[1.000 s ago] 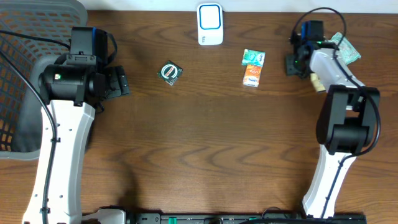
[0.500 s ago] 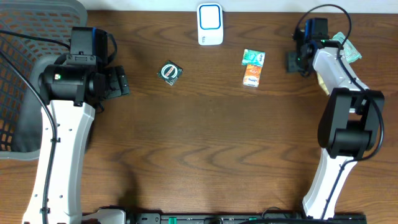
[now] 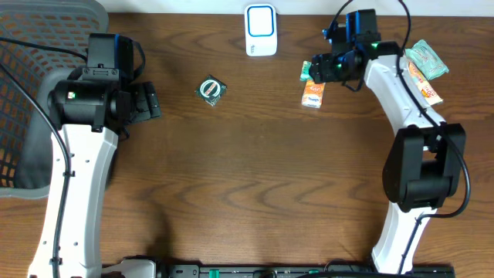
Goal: Scan the item barcode
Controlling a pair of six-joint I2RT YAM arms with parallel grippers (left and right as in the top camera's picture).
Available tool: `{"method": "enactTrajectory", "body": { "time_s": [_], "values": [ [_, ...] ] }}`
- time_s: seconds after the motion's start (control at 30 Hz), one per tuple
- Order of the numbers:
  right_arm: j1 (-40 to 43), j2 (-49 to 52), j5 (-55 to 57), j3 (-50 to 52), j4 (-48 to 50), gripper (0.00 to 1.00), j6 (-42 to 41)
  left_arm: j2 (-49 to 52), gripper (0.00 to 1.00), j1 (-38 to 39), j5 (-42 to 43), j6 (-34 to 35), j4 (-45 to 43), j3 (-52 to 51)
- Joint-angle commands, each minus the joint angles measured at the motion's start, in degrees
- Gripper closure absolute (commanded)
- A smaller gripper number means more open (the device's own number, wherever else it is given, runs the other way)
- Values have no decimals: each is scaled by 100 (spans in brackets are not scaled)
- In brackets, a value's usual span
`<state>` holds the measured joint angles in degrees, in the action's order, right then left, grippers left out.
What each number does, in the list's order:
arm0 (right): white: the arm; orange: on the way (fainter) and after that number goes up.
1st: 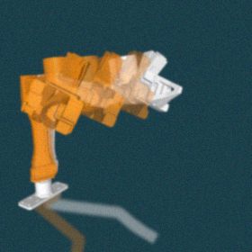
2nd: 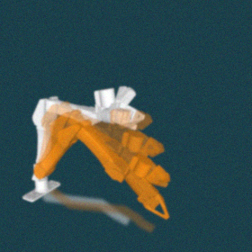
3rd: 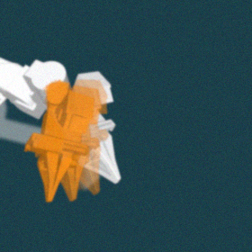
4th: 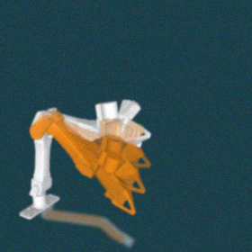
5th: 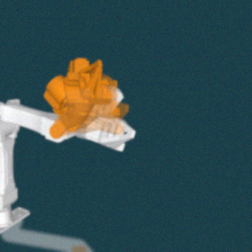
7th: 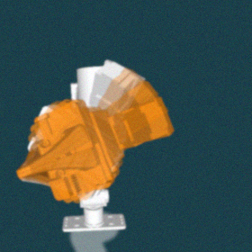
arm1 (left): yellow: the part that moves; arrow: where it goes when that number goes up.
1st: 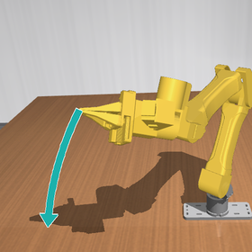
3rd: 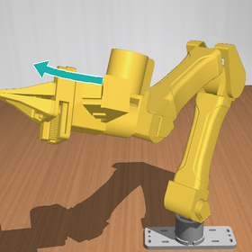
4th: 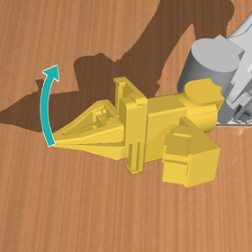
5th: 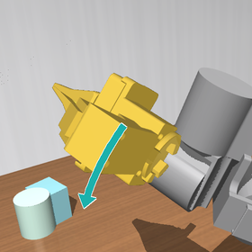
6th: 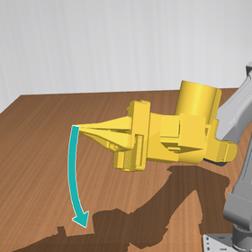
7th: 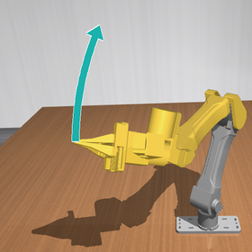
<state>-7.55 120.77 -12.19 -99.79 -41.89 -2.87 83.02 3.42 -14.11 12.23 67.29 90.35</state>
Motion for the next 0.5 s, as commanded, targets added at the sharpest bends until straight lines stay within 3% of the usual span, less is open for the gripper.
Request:
{"method": "enactTrajectory", "body": {
  "time_s": [0.0,0.1,0.27,0.33,0.37,0.47],
  "values": [
    [-264,37,-352,-48,-90,28,-592,-42,2,-31,-96,33,20,52],
    [-496,37,-470,-48,-133,41,-588,-42,2,-31,-96,33,20,52],
    [-809,37,-402,-48,-114,48,-588,-42,2,-31,-94,35,20,52],
    [-938,39,-48,-48,-136,58,-636,-42,2,-31,-96,35,20,52],
    [-973,39,181,-48,-162,57,-745,-42,2,-31,-96,33,20,52],
    [-1003,39,813,-48,-278,44,-1161,-42,2,-31,-96,35,20,52]
  ]
}}
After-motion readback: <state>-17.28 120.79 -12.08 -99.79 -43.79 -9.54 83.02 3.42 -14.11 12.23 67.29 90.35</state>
